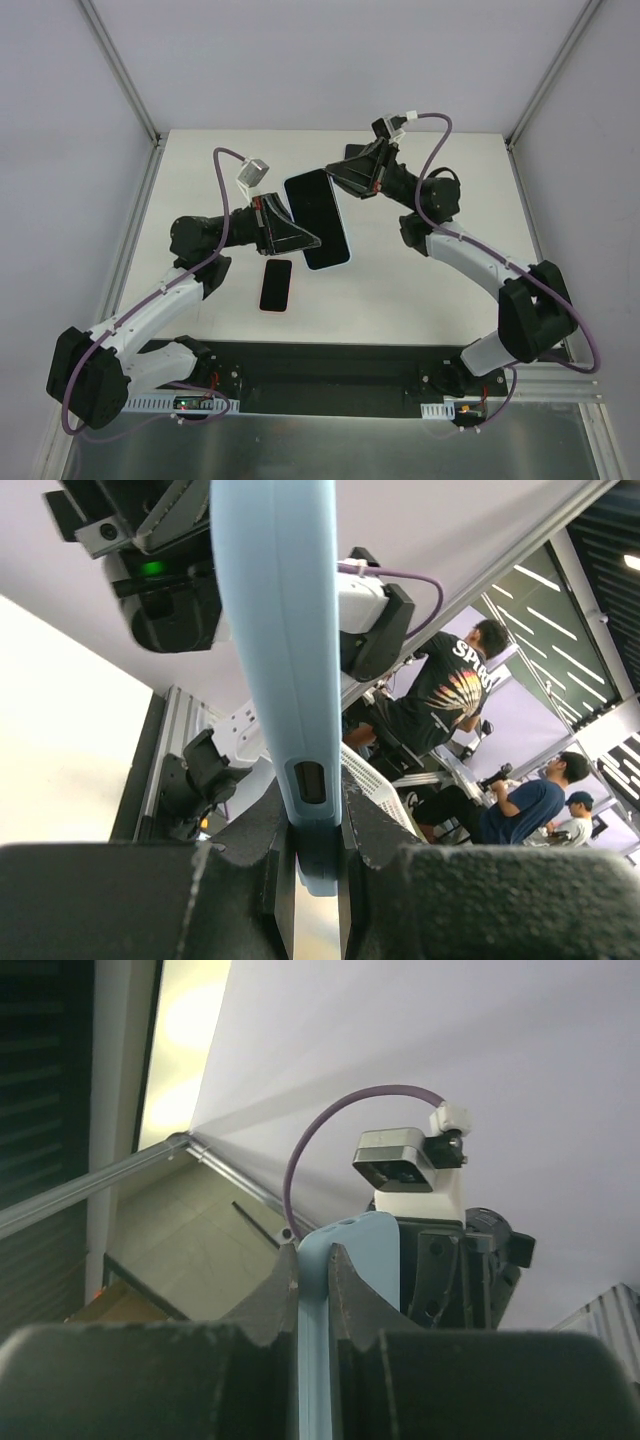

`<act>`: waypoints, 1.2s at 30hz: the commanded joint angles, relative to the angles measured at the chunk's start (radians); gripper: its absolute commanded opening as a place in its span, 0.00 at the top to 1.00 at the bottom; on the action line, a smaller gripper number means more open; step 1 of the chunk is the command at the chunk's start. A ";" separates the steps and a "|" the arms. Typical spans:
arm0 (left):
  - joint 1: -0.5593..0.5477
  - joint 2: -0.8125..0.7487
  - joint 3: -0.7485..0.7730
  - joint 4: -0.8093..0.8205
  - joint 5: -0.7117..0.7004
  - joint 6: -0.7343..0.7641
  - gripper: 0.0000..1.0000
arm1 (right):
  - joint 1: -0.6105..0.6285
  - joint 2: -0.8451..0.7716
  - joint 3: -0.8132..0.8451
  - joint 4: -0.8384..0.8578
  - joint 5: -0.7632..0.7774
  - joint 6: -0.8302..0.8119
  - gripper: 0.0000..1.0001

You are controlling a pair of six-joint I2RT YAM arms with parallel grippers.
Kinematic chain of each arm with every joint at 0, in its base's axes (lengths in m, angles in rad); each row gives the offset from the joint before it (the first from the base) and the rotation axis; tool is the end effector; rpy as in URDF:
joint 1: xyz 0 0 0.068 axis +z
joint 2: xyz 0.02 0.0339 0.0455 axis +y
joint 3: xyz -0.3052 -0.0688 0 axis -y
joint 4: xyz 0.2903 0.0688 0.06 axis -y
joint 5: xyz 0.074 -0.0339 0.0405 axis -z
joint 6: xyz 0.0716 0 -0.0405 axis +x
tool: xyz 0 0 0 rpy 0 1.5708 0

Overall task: Take the phone out of the phone case
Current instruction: Remove the phone case from the phone.

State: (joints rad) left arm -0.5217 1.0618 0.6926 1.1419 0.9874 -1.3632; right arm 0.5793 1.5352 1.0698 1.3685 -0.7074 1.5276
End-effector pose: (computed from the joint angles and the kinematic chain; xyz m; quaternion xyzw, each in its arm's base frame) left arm 0.1825 -0.1739 0.4104 0.2588 0.4907 -0.7647 0.3280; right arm 0.2883 0.2442 0.4427 -0.1508 0.4229 0.8265 0.3397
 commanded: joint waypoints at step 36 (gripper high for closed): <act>0.031 0.052 0.090 -0.285 -0.058 0.124 1.00 | -0.027 -0.717 -0.291 -1.343 0.022 -0.874 0.28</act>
State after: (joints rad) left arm -0.5076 1.0935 0.7216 0.7208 0.9844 -1.1763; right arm 0.5453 0.8677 0.8299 -0.0540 -0.5716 0.6346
